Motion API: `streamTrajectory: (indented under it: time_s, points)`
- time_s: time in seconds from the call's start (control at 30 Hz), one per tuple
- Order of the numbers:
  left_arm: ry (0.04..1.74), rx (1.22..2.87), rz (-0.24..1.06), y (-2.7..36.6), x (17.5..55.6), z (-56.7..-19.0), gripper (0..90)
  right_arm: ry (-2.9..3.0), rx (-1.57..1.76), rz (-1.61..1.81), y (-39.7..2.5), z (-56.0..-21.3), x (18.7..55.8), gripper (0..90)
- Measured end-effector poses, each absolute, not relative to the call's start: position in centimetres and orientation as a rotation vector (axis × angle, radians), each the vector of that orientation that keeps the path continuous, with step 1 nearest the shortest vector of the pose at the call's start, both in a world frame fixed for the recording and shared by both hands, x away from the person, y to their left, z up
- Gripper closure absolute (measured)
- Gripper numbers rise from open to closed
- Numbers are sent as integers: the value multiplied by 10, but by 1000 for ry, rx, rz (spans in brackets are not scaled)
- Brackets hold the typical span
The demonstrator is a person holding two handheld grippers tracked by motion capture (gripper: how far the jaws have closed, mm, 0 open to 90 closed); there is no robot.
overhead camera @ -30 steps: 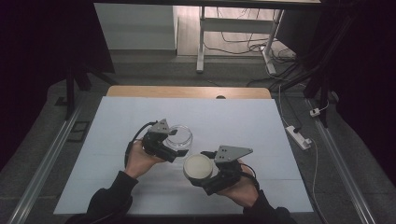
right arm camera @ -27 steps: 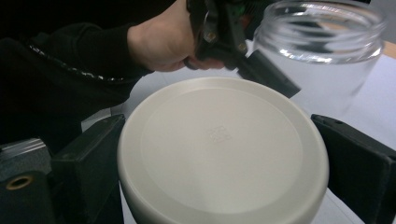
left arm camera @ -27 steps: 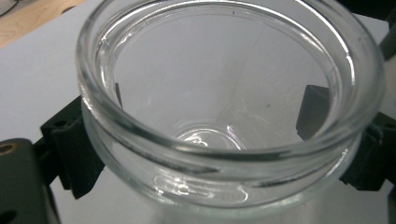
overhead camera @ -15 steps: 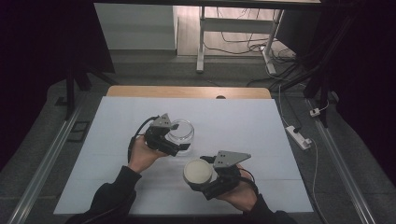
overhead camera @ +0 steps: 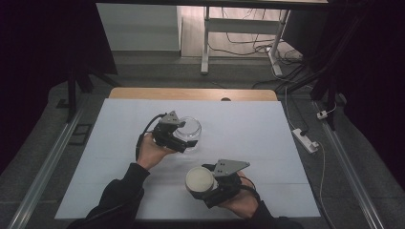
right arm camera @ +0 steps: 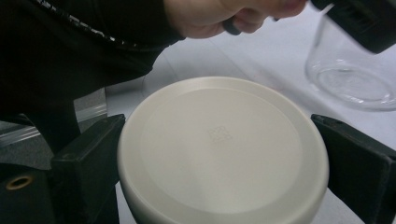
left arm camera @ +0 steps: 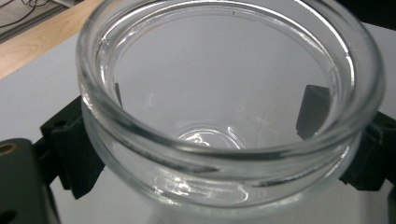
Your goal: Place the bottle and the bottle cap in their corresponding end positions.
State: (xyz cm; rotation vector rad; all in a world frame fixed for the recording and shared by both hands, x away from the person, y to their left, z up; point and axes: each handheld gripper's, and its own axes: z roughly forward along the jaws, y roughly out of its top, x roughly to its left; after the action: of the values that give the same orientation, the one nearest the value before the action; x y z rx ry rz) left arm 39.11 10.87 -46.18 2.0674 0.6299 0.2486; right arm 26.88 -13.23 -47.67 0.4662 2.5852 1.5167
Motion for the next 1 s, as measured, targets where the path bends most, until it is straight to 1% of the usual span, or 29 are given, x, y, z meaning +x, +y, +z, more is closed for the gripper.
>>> streamTrajectory:
  time_s: [0.5,1.0]
  points:
    - [620,2078,268,97,407,-471,73,2604,468,1443,-122,-501,275,71]
    - [653,2089,308,89,424,-487,73,2624,478,1361,-112,-524,289,71]
